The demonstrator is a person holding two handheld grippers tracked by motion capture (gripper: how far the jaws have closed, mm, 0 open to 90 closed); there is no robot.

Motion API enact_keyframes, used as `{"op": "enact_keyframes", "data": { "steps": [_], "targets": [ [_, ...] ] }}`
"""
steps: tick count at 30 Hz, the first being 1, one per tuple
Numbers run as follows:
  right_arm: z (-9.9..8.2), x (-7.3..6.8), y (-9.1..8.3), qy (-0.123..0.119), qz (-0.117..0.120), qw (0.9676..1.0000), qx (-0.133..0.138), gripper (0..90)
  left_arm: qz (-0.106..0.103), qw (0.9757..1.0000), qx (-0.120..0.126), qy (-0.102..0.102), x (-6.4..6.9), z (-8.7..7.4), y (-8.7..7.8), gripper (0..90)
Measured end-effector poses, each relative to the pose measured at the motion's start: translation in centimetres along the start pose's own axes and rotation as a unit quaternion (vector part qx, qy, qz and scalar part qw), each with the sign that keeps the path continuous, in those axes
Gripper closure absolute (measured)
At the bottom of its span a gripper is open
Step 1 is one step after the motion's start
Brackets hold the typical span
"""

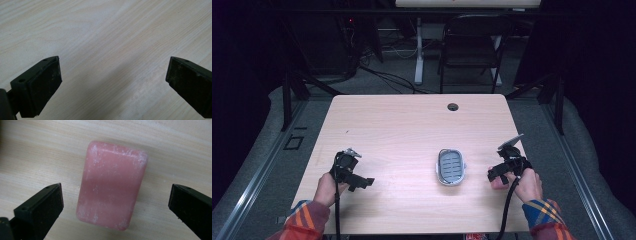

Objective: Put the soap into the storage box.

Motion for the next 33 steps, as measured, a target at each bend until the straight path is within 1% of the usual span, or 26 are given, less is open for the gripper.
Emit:
{"op": "enact_keyframes", "data": {
  "steps": [1,3,5,7,8,10,11,12,13,15,16,17,18,19,21,22,23,24,26,27,28,29,30,31,32,33],
  "targets": [
    [0.1,-0.1,-0.1,0.0,-0.006,1.0,-0.007,0.0,0.001,1.0,0.0,0.0,0.0,0.0,0.0,0.1],
    [0.2,-0.1,0.0,0.001,-0.004,1.0,-0.002,0.0,0.0,1.0,0.001,-0.001,0.0,0.0,0.0,0.2],
    [0.3,-0.3,0.1,0.003,-0.001,1.0,-0.005,0.0,0.001,1.0,0.0,0.0,0.0,0.0,0.0,0.1],
    [0.4,-0.2,0.2,0.0,-0.001,1.0,-0.01,0.0,-0.001,1.0,0.0,-0.001,0.0,0.0,0.0,0.1],
    [0.5,-0.3,0.3,-0.001,0.004,0.9999,-0.013,0.0,0.0,1.0,0.0,-0.001,0.0,0.0,0.0,0.2],
    [0.5,-0.2,0.4,-0.001,0.001,0.9999,-0.011,0.0,0.0,1.0,0.0,-0.001,0.0,0.0,0.0,0.2],
    [0.5,-0.2,0.4,-0.006,-0.003,0.9999,-0.015,2.2,0.0,1.0,0.0,-0.001,0.0,0.0,0.0,0.1],
    [0.7,-0.3,0.4,-0.002,0.003,1.0,-0.009,4.4,0.0,1.0,0.0,-0.001,0.0,0.0,0.0,0.2],
    [0.6,-0.4,0.4,0.0,0.004,0.9999,-0.014,6.3,0.0,1.0,0.0,-0.001,0.0,0.0,0.0,0.2],
    [0.7,-0.4,0.5,-0.002,0.003,0.9999,-0.011,7.0,0.0,1.0,0.0,-0.001,0.0,0.0,0.0,0.2],
    [0.6,-0.4,0.4,0.001,0.005,0.9999,-0.015,8.3,-0.001,1.0,0.0,-0.001,0.0,0.0,0.0,0.2],
    [0.7,-0.4,0.5,0.001,0.001,0.9999,-0.011,12.3,-0.001,1.0,0.0,0.0,0.0,0.0,0.0,0.2],
    [0.8,-0.3,0.5,0.004,0.001,1.0,-0.007,13.9,0.0,1.0,0.001,0.0,0.1,0.0,0.0,0.1],
    [0.8,-0.2,0.5,0.006,-0.003,1.0,-0.007,14.0,0.0,1.0,0.001,0.0,0.1,0.0,0.0,0.1],
    [0.8,-0.2,0.5,0.007,-0.002,1.0,-0.007,14.8,0.001,1.0,0.001,0.0,0.1,0.0,0.0,0.2],
    [0.8,-0.1,0.6,0.0,-0.001,0.9999,-0.017,17.5,0.001,1.0,0.0,0.0,0.1,0.0,0.0,0.1],
    [0.9,-0.3,0.7,0.006,0.004,0.9999,-0.011,19.1,0.001,1.0,0.0,0.0,0.1,0.0,0.0,0.2],
    [0.9,-0.3,0.7,0.002,0.005,0.9999,-0.012,20.4,0.001,1.0,0.0,0.0,0.1,0.0,0.0,0.1],
    [0.9,-0.4,0.7,0.005,0.005,0.9999,-0.01,20.7,0.001,1.0,0.0,0.0,0.1,0.0,0.0,0.2],
    [0.9,-0.4,0.7,0.004,0.002,0.9999,-0.013,22.6,0.001,1.0,0.0,0.0,0.1,0.0,0.0,0.1],
    [1.0,-0.5,0.8,0.009,0.006,0.9999,-0.006,22.3,0.001,1.0,0.0,0.0,0.1,0.0,0.0,0.1],
    [0.9,-0.4,0.8,0.003,0.0,0.9999,-0.017,21.4,0.001,1.0,0.0,0.0,0.1,0.0,0.0,0.2],
    [1.0,-0.5,0.9,0.01,0.006,0.9999,-0.01,23.7,0.001,1.0,0.0,0.001,0.1,0.0,0.0,0.2],
    [1.0,-0.5,0.9,0.01,0.006,0.9999,-0.01,23.7,0.001,1.0,0.0,0.001,0.1,0.0,0.0,0.2],
    [1.1,-0.5,0.9,0.009,0.0,0.9999,-0.014,26.6,0.001,1.0,0.0,0.0,0.1,0.0,0.0,0.2],
    [1.0,-0.4,0.9,0.002,-0.003,0.9997,-0.025,27.6,0.001,1.0,0.0,0.0,0.1,0.0,0.0,0.2]
  ]
}}
Point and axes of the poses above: each handheld gripper's, and its own axes: y roughly forward along the jaws, z roughly out of its top, x roughly to its right, the point moved 6 cm from there along y, roughly forward along the jaws, and after that the axes turned 14 degrees about -x, right-handed, at the moved point
